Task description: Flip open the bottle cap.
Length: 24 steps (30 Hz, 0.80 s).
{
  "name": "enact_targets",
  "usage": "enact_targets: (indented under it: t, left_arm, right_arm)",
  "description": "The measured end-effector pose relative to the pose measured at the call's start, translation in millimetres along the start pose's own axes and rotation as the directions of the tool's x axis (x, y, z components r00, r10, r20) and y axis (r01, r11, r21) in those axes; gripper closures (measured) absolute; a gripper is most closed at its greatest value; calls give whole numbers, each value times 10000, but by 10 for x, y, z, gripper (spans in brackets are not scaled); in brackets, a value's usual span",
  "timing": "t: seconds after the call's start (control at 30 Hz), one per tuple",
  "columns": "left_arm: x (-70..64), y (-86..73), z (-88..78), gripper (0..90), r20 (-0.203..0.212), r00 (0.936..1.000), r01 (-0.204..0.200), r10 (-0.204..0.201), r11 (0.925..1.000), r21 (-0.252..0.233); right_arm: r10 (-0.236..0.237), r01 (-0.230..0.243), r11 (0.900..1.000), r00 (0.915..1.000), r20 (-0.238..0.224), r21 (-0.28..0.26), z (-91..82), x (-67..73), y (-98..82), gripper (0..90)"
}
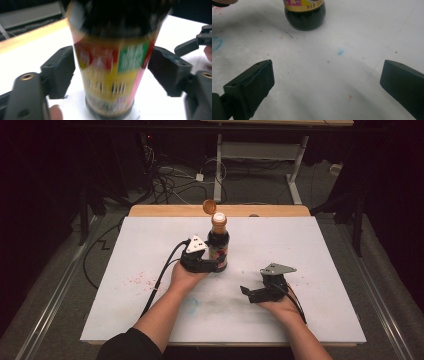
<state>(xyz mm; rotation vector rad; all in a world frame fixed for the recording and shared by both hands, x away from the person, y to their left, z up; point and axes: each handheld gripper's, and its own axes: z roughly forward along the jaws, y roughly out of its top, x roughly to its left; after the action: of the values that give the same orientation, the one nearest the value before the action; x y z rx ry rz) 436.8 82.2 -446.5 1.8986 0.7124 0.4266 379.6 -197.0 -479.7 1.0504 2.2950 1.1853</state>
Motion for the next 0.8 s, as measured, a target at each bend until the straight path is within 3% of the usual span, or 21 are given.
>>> enact_targets:
  t: [0.2, 0.4, 0.8]
  left_arm:
    - [59, -127, -103, 122, 180, 9992, 351, -356, 9989, 300]
    - [77, -271, -236, 1, 329, 9977, 567, -593, 9956, 750]
    - [13, -637, -623, 0, 215, 9974, 647, -684, 9881, 1397]
  right_arm:
    - [28, -27, 10000, 9999, 149, -53, -60, -12, -50, 2]
    - [-22, 26, 9999, 9993, 362, -110, -181, -26, -119, 2]
    - [103, -88, 9997, 9976, 680, -223, -368, -61, -272, 2]
